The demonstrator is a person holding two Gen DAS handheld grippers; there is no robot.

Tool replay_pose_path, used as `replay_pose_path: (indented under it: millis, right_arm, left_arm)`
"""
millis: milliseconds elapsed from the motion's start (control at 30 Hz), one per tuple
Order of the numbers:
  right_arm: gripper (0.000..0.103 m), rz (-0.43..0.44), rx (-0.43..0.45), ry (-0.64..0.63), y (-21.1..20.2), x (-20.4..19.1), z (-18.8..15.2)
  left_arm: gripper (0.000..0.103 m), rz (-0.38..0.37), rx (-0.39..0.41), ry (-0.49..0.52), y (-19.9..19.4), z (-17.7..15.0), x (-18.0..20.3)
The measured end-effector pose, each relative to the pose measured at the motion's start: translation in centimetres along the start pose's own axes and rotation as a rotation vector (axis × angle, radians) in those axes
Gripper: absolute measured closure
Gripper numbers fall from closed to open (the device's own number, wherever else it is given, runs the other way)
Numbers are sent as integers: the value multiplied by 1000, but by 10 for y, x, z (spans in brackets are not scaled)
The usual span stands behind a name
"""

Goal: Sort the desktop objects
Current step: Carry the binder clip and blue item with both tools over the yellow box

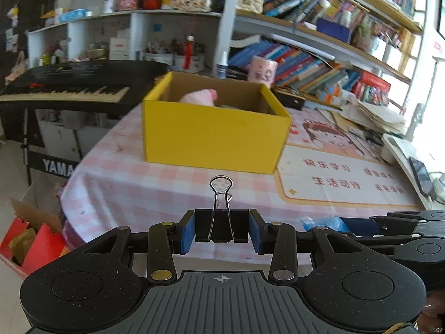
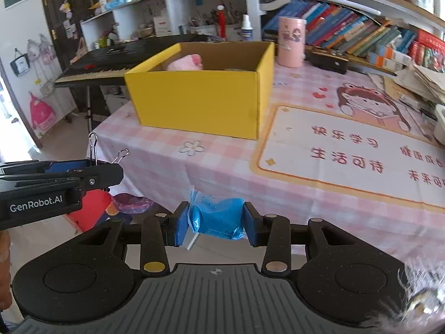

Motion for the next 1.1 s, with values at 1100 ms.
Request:
replay_pose_path:
  millis: [1100]
  right_arm:
    - [66,82,63,-99,47,-15,72]
  left_arm:
    - [64,77,70,-35,41,64,-22]
Point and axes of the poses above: each gripper's, at about its wrist camera, not at the fingertips, and y roughly the way its jaws point, x to its right, z to its top, the point moved 4 cm from there along y, roughly the way its jaws point, and after that the axes turned 4 degrees about y, right-handed, at the moved point
